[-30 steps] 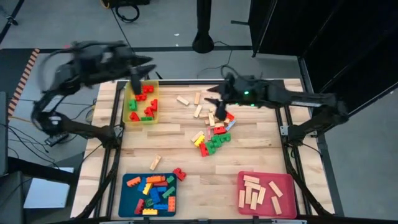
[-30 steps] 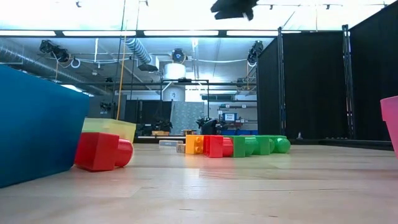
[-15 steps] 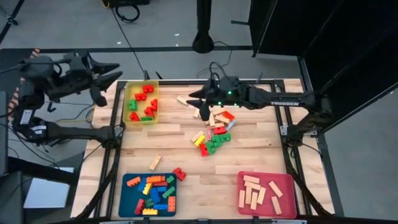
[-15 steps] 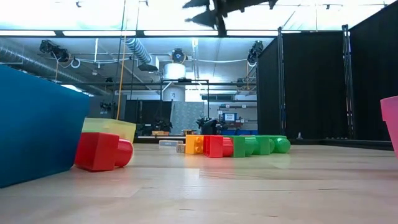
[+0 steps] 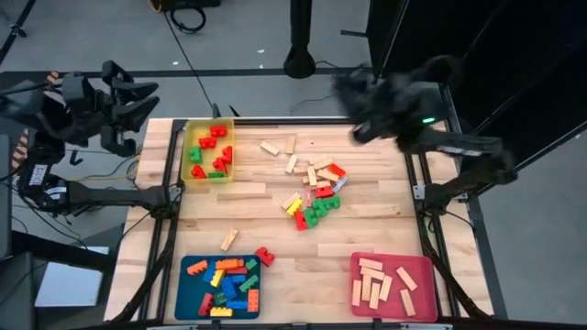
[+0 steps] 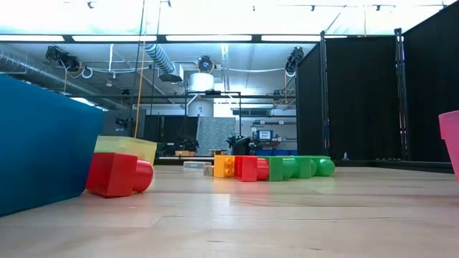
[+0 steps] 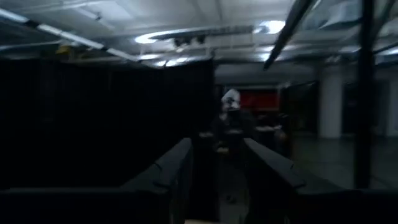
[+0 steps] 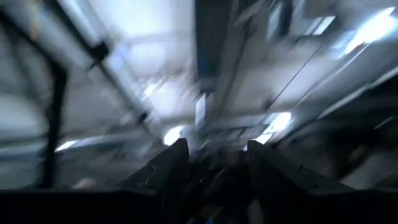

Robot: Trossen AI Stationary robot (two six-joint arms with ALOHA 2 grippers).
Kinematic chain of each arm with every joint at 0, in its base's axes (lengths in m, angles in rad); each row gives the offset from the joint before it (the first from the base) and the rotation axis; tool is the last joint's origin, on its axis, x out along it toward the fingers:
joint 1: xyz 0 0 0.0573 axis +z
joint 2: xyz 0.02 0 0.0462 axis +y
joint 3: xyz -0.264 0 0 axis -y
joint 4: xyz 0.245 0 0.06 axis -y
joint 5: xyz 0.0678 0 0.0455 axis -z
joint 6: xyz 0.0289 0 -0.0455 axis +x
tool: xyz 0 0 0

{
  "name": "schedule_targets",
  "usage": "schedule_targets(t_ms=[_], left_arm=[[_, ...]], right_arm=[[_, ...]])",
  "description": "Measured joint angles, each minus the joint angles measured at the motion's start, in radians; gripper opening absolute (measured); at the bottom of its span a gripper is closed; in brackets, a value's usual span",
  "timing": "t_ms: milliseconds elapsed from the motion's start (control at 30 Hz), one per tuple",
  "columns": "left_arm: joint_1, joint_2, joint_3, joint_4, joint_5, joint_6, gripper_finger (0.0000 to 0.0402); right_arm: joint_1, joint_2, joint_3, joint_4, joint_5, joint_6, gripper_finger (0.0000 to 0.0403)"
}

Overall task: Sort blocks by size
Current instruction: Put the wooden block into the red bin

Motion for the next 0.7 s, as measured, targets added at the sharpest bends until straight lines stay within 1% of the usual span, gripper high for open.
schedule_targets(t_ms=[67, 100, 133, 167, 233, 300, 333, 367, 400, 433, 467, 500, 533, 633, 700], left_arm=[[0.000, 0.000, 0.000, 0.025, 0.002, -0.015, 0.0144], [0.000, -0.001, 0.000, 0.034, -0.029, -0.015, 0.0144], [0.000, -0.006, 0.000, 0.036, -0.085, -0.011, 0.0144], [0.000, -0.012, 0.000, 0.035, -0.167, 0.002, 0.0144], [0.000, -0.025, 0.002, 0.031, -0.360, 0.041, 0.0144], [0.000, -0.042, 0.002, 0.027, -0.533, 0.069, 0.0144], [0.000, -0.050, 0.003, 0.028, -0.588, 0.088, 0.0144], [0.000, -0.057, 0.004, 0.029, -0.618, 0.100, 0.0144], [0.000, -0.069, 0.005, 0.032, -0.627, 0.107, 0.0144], [0.000, -0.077, 0.005, 0.030, -0.620, 0.093, 0.0144], [0.000, -0.084, 0.005, 0.027, -0.591, 0.067, 0.0144], [0.000, -0.088, 0.005, 0.025, -0.534, 0.039, 0.0144], [0.000, -0.089, 0.005, 0.023, -0.459, 0.012, 0.0144], [0.000, -0.070, 0.005, 0.036, -0.229, -0.083, 0.0144], [0.000, -0.048, 0.005, 0.039, -0.110, -0.101, 0.0145]], right_arm=[[-0.011, -0.056, 0.033, 0.000, 0.101, -0.050, 0.0178], [-0.014, -0.085, 0.046, 0.000, 0.157, -0.075, 0.0178], [-0.018, -0.112, 0.061, 0.002, 0.210, -0.106, 0.0178], [-0.021, -0.138, 0.070, -0.006, 0.260, -0.147, 0.0178], [-0.026, -0.179, 0.087, -0.068, 0.332, -0.202, 0.0178], [-0.025, -0.204, 0.099, -0.156, 0.338, -0.194, 0.0178], [-0.020, -0.210, 0.101, -0.197, 0.305, -0.180, 0.0178], [-0.007, -0.212, 0.102, -0.232, 0.257, -0.173, 0.0178], [0.011, -0.209, 0.102, -0.246, 0.211, -0.173, 0.0178], [0.029, -0.205, 0.105, -0.249, 0.182, -0.183, 0.0178], [0.045, -0.198, 0.106, -0.250, 0.173, -0.212, 0.0178], [0.057, -0.191, 0.112, -0.236, 0.178, -0.255, 0.0178], [0.065, -0.189, 0.121, -0.213, 0.207, -0.296, 0.0178], [0.059, -0.204, 0.170, -0.184, 0.373, -0.410, 0.0178], [0.040, -0.214, 0.199, -0.188, 0.512, -0.440, 0.0178]])
